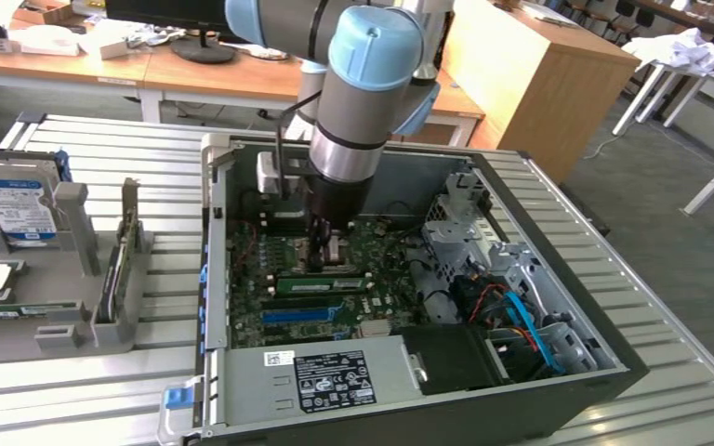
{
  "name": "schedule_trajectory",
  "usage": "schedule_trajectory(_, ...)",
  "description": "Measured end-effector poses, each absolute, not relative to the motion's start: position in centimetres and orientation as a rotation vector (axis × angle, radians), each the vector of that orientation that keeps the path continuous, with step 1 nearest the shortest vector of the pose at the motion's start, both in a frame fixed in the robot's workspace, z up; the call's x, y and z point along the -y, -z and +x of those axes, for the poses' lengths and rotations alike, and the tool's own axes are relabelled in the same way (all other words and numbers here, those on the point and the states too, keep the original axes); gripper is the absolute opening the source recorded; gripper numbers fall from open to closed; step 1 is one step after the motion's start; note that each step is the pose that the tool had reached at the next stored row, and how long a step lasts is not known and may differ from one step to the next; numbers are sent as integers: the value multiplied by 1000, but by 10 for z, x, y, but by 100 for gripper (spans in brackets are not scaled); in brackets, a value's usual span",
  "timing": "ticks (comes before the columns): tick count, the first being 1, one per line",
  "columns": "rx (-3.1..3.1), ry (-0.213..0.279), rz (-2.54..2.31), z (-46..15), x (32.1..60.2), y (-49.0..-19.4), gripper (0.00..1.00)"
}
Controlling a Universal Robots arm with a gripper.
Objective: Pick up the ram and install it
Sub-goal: 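Press down the ram until it locks into place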
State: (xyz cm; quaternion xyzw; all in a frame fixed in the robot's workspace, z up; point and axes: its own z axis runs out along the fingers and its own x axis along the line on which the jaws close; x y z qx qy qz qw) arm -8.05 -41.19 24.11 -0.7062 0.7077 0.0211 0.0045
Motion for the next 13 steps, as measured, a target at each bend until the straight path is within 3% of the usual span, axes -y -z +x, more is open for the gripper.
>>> schedule_trajectory(13, -2217, -66, -2212, -83, 416, -241, 11)
